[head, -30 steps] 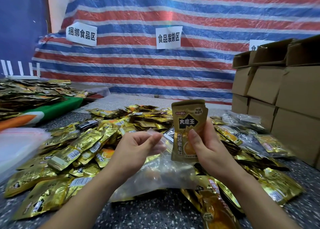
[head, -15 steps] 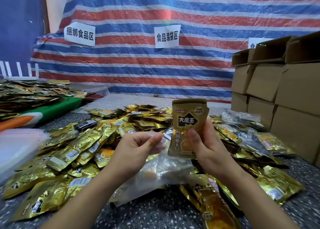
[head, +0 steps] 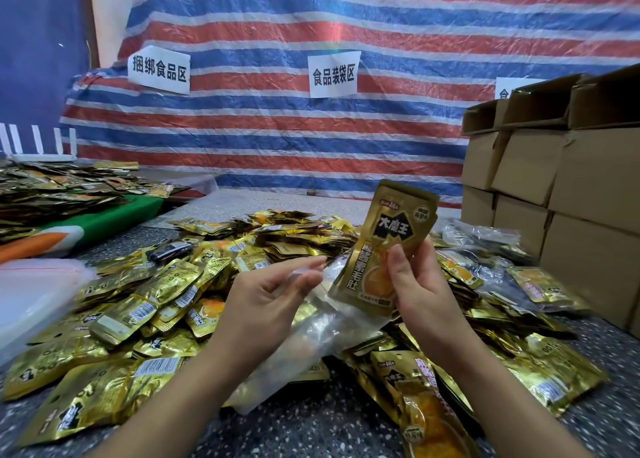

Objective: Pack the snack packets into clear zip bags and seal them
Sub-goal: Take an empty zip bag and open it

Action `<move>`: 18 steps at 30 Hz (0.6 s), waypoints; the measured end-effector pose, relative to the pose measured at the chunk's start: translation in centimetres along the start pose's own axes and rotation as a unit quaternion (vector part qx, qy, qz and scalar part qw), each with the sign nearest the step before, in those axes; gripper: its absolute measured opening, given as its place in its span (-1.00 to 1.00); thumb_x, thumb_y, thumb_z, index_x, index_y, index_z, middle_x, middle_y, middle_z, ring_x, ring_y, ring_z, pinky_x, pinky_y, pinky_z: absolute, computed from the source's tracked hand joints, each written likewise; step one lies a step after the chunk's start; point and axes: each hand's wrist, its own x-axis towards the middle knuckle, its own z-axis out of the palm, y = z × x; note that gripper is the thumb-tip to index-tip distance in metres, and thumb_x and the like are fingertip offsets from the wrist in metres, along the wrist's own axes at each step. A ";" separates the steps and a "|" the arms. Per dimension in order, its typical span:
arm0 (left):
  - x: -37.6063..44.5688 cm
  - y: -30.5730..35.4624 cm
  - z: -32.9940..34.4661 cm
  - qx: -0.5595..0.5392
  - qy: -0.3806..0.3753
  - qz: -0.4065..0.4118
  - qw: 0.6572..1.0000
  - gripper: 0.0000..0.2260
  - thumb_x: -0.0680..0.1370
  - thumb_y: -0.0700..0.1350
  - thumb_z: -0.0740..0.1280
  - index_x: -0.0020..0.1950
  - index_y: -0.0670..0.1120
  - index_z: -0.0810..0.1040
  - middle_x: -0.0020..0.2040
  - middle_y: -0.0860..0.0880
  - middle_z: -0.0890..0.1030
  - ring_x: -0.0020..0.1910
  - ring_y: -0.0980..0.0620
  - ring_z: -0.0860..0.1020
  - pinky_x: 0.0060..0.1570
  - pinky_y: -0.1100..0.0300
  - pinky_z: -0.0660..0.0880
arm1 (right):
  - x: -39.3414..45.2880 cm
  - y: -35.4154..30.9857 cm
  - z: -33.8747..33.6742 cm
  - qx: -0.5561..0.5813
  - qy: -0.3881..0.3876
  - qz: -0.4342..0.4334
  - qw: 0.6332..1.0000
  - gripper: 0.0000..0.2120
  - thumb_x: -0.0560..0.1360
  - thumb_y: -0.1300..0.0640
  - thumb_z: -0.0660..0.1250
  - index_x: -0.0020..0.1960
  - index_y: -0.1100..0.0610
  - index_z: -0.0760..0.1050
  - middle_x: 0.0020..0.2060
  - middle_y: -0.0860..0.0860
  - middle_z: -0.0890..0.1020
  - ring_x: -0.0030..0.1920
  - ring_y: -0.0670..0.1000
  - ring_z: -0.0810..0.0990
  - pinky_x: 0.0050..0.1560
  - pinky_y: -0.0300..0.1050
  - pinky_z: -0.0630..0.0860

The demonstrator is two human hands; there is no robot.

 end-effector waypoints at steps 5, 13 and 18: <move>-0.1 0.4 0.0 -0.011 0.014 0.028 0.999 -0.75 0.47 0.06 0.34 0.07 0.00 0.67 0.07 0.19 0.68 0.06 0.18 0.66 -0.06 0.30 0.59 | -0.2 -0.5 -0.2 -0.062 -0.020 -0.037 0.997 -0.73 0.53 -0.08 0.24 0.21 -0.11 0.41 0.05 -0.13 0.65 0.11 -0.03 0.66 0.02 -0.16 0.61; -0.1 -0.1 0.0 0.036 -0.002 -0.003 0.999 -0.71 0.53 0.19 0.36 0.14 0.07 0.65 -0.05 -0.02 0.72 -0.06 -0.14 0.68 -0.06 -0.07 0.63 | -0.2 -0.4 0.0 -0.163 -0.019 -0.077 0.983 -0.68 0.51 -0.18 0.24 0.17 -0.04 0.40 0.00 -0.07 0.64 0.01 0.04 0.66 -0.01 0.15 0.65; -0.2 0.2 0.4 0.057 -0.062 -0.011 0.996 -0.76 0.52 0.22 0.31 0.07 0.19 0.66 0.05 0.28 0.67 -0.04 0.27 0.65 -0.10 0.34 0.56 | -0.1 0.2 0.7 -0.074 0.013 -0.060 0.995 -0.77 0.47 -0.21 0.26 0.10 -0.19 0.45 0.03 -0.07 0.64 0.08 0.00 0.66 0.01 -0.06 0.63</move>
